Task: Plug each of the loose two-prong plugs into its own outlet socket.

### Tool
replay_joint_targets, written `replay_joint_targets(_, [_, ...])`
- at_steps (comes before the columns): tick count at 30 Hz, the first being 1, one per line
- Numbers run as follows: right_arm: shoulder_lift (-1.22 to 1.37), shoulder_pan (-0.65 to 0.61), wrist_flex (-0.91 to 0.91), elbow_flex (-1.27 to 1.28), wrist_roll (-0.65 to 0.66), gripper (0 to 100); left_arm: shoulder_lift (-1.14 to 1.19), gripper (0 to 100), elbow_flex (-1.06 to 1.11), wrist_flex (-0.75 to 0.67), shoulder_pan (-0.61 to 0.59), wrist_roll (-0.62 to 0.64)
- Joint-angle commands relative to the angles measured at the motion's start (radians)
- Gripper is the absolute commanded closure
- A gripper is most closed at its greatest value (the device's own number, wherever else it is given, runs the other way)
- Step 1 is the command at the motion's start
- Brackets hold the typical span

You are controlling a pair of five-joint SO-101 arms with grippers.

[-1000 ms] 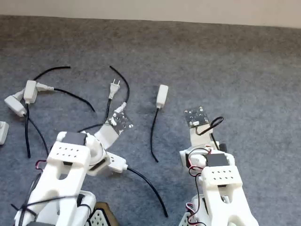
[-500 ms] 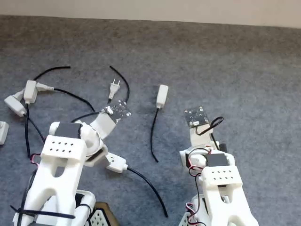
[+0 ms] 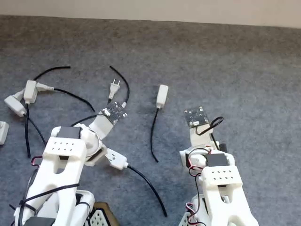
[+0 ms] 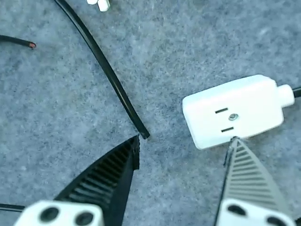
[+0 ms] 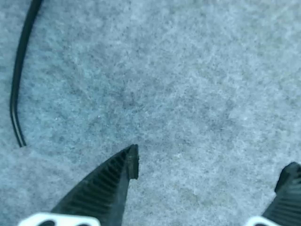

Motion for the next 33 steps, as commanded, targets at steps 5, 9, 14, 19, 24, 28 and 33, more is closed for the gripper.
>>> replay_joint_targets(5, [-0.012, 0.004, -0.016, -0.002, 0.006, 57.4, 0.065, 73, 0.074, -0.026, -0.005, -0.015])
replay_joint_targets(9, [-0.012, 0.004, -0.016, -0.002, 0.006, 57.4, 0.065, 77, 0.142, -0.026, -0.016, -0.081])
replay_joint_targets(14, [-0.012, 0.004, -0.016, -0.002, 0.006, 57.4, 0.059, 77, 0.133, -0.020, -0.122, -0.132])
replay_joint_targets(19, [-0.012, 0.004, -0.016, -0.002, 0.006, 57.4, -0.064, 77, 0.019, 0.114, -0.280, -0.224])
replay_joint_targets(24, [-0.012, 0.004, -0.016, -0.002, 0.006, 57.4, -0.266, 77, -0.130, 0.269, -0.340, -0.244])
replay_joint_targets(28, [-0.012, 0.004, -0.016, -0.002, 0.006, 57.4, -0.348, 77, -0.130, 0.296, -0.220, -0.110])
replay_joint_targets(33, [-0.012, 0.004, -0.016, -0.002, 0.006, 57.4, -0.349, 76, -0.074, 0.315, -0.090, -0.072])
